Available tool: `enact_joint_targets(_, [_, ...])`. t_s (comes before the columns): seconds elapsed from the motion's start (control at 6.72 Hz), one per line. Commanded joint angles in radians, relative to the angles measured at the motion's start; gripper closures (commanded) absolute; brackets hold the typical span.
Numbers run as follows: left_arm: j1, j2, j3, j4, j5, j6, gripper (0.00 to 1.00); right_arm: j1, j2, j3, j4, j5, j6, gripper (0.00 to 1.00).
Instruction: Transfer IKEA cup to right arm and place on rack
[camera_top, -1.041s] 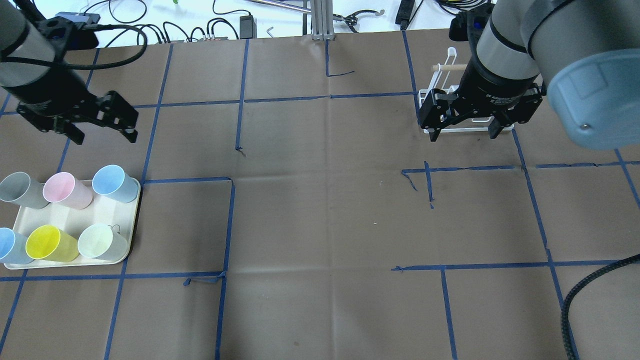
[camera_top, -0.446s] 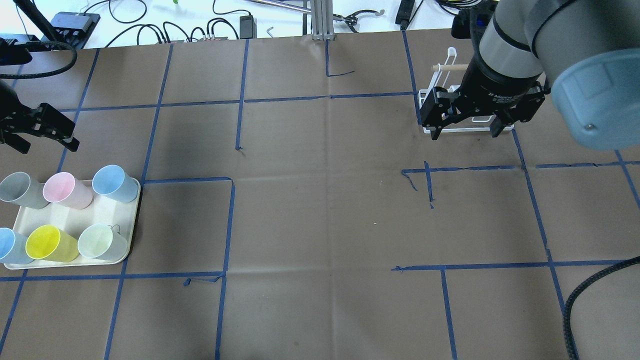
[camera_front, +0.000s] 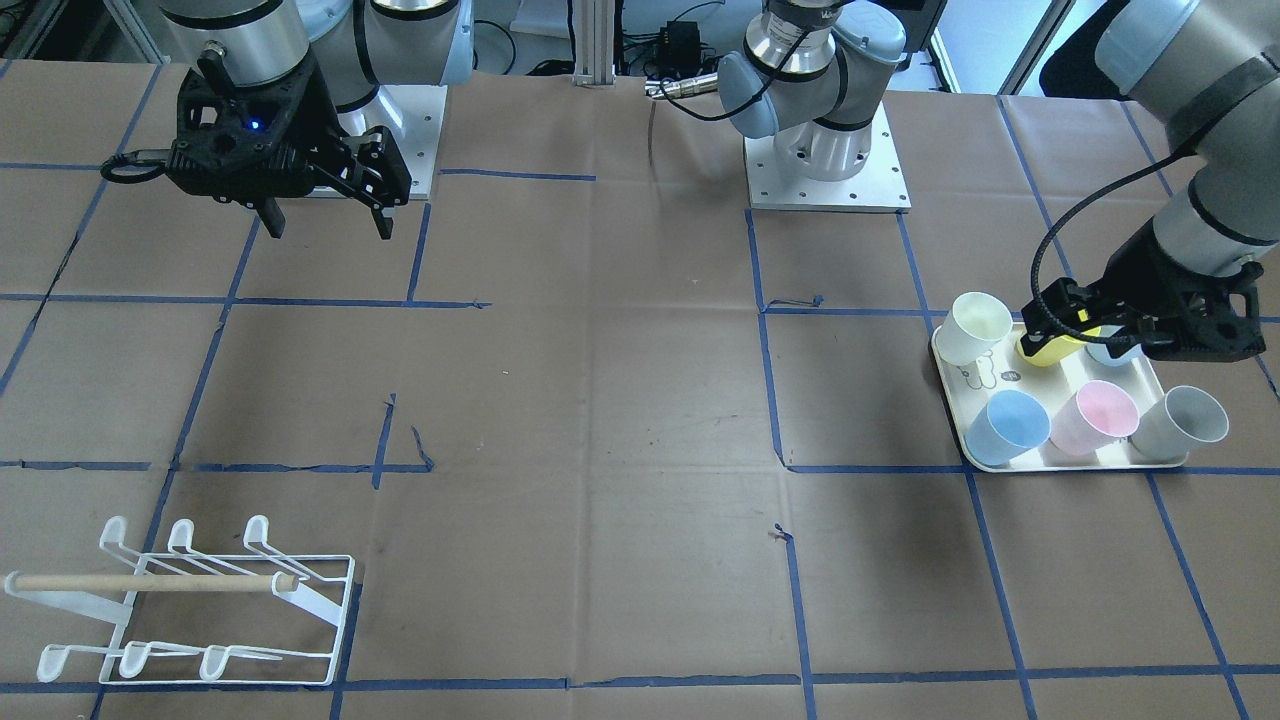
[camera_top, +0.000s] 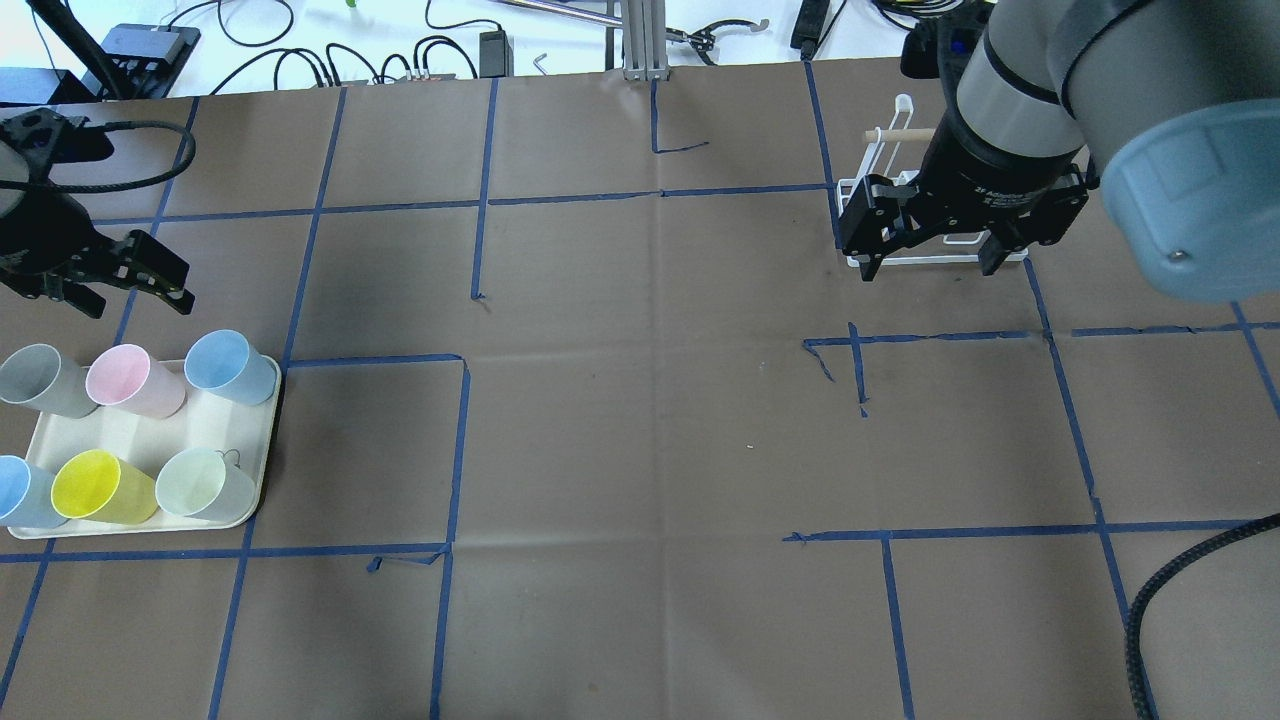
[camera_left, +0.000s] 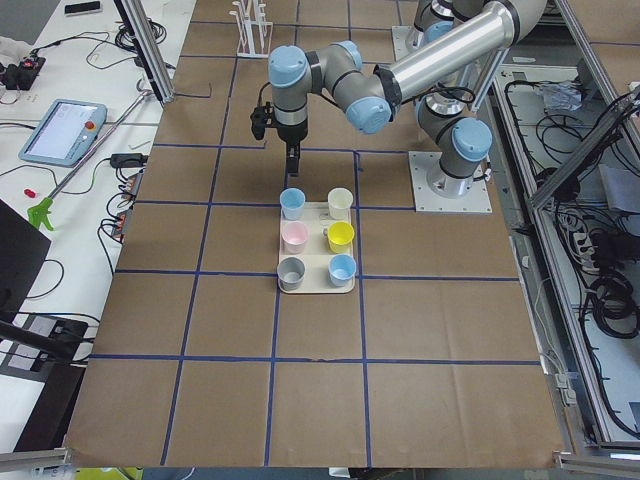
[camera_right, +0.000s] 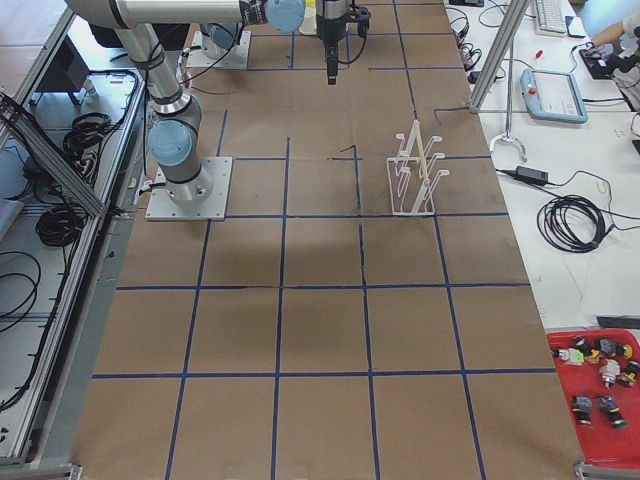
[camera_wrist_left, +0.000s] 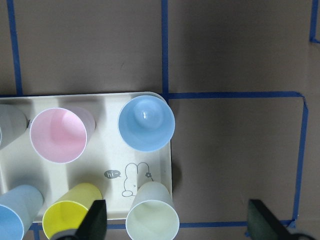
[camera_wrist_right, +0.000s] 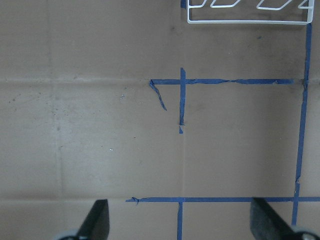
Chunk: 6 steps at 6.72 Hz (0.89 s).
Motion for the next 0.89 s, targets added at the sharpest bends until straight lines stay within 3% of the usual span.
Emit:
enact_joint_targets(0.0, [-0.026, -0.025, -0.148, 0.208, 0.001, -0.015, 0.01, 0.000, 0.012, 0.001, 0.000, 0.000, -0.006, 0.00])
enact_joint_targets(0.3, [-0.040, -0.051, -0.219, 0.325, 0.000, -0.025, 0.01, 0.000, 0.012, 0.001, -0.016, 0.000, -0.004, 0.00])
enact_joint_targets(0.74, [-0.037, -0.137, -0.221, 0.391, 0.003, -0.015, 0.01, 0.000, 0.014, 0.002, -0.021, 0.002, -0.004, 0.00])
